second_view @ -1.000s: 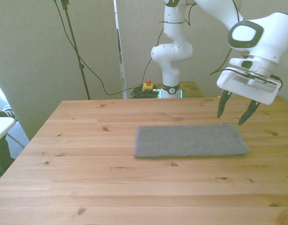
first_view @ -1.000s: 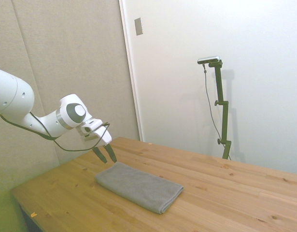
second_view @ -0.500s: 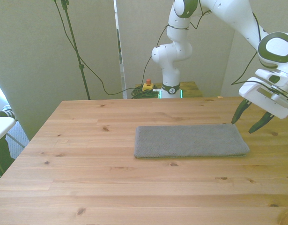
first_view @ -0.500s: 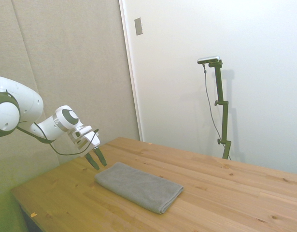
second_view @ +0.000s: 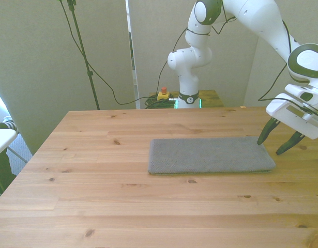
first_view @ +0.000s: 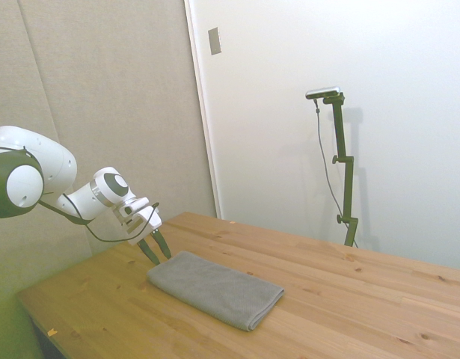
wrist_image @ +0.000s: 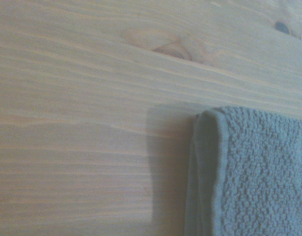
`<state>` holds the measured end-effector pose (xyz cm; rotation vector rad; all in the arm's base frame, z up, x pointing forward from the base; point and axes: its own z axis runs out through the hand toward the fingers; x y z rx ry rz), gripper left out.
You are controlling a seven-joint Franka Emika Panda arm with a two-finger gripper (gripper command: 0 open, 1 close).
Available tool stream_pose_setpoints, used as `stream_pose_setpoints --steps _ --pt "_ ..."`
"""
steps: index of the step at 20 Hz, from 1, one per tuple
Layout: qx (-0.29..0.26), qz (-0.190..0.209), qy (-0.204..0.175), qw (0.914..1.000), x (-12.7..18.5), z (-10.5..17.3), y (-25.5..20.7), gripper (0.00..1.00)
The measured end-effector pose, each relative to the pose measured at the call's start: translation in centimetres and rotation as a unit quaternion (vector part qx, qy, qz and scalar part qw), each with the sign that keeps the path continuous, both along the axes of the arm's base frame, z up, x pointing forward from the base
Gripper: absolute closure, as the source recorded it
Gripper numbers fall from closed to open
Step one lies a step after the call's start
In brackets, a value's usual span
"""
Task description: Fold the towel
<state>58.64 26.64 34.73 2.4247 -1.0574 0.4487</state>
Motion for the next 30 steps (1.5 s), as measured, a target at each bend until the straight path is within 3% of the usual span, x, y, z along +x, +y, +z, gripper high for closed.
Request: stream_pose_setpoints --steps 7,8,30 --pt "-0.002 -0.003 0.0 1.0 0.6 -0.2 -1.2 0.0" --pt "-0.002 -0.002 0.0 1.0 0.8 -0.2 -1.4 1.0" --pt "0.007 -0.003 -0.007 0.9999 1.6 -1.0 -3.6 1.0"
